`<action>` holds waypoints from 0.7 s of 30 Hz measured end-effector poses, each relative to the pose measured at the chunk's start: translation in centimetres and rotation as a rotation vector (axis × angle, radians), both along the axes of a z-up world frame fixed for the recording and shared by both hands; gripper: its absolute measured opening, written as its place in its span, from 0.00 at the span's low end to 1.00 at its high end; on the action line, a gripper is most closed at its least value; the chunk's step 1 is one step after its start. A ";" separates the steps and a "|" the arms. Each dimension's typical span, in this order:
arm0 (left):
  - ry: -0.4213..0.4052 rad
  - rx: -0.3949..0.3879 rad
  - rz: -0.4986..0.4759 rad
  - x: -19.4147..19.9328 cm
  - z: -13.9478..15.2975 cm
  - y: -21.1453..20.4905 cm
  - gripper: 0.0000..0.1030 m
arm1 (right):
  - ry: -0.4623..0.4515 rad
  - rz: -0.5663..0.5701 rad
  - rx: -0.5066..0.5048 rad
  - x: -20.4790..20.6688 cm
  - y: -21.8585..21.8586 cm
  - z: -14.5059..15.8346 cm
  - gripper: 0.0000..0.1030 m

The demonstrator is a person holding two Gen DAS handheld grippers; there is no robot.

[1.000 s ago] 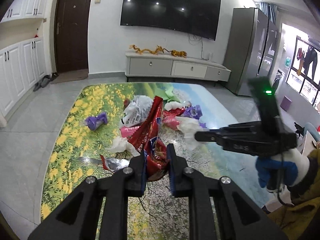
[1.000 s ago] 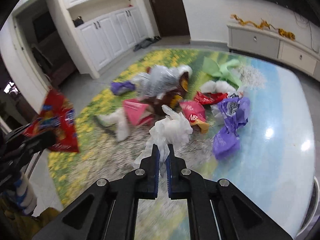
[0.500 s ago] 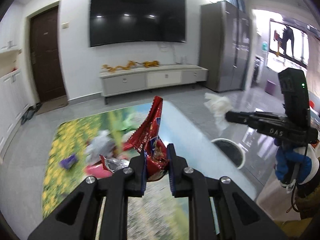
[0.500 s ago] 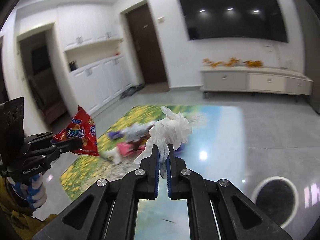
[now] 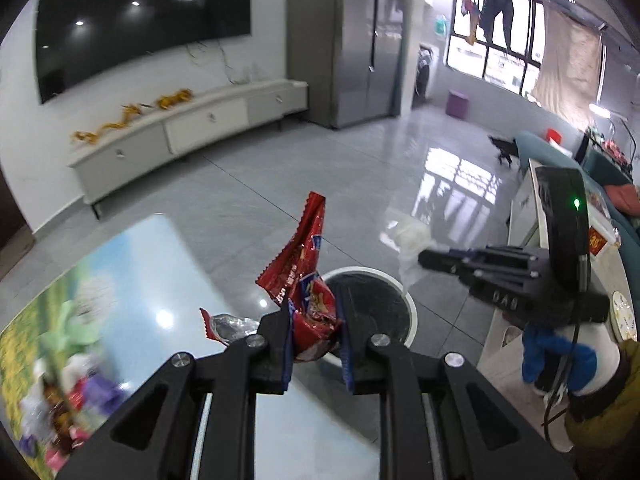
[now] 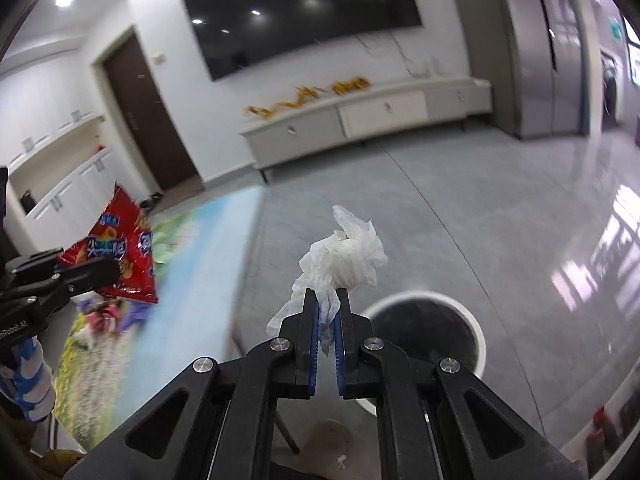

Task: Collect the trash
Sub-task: 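Carry both items to the trash bin and open both tools to drop them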

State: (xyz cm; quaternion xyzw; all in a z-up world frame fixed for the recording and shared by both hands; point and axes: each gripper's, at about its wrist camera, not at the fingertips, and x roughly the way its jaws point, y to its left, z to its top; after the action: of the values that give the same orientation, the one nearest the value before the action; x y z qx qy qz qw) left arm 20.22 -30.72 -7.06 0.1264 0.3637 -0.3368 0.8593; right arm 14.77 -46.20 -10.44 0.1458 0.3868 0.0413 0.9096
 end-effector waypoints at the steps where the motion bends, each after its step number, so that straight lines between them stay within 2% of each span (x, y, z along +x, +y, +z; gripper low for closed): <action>1: 0.019 0.012 -0.012 1.1 -1.0 -1.6 0.19 | 0.028 -0.008 0.002 0.7 -0.8 -1.2 0.08; 6: 0.098 0.049 -0.042 5.0 -5.2 -6.9 0.19 | 0.128 -0.032 0.022 3.8 -3.5 -5.7 0.10; 9: 0.175 0.046 -0.058 7.1 -7.9 -9.5 0.20 | 0.181 -0.041 0.033 5.6 -4.7 -8.0 0.10; 10: 0.211 0.038 -0.061 7.8 -8.8 -10.1 0.24 | 0.203 -0.048 0.032 6.2 -5.1 -9.1 0.10; 12: 0.257 0.026 -0.061 8.8 -10.3 -10.7 0.38 | 0.232 -0.069 0.032 6.5 -6.2 -10.7 0.14; 13: 0.276 0.015 -0.054 9.3 -10.9 -11.0 0.47 | 0.247 -0.086 0.036 6.7 -6.9 -11.5 0.23; 14: 0.299 0.005 -0.055 9.6 -11.4 -11.2 0.52 | 0.258 -0.102 0.036 6.8 -7.5 -12.1 0.32; 16: 0.321 -0.006 -0.054 9.8 -11.9 -11.4 0.52 | 0.269 -0.135 0.042 6.5 -8.4 -13.0 0.37; 21: 0.303 -0.010 -0.046 9.1 -11.5 -10.0 0.52 | 0.271 -0.173 0.052 5.3 -9.0 -13.3 0.37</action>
State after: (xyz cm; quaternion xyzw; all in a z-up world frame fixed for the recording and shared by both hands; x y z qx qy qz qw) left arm 29.33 -40.69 -18.60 0.0782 0.4844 -0.3735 0.7873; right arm 20.10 -55.16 -23.74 0.2063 0.4909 -0.0472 0.8451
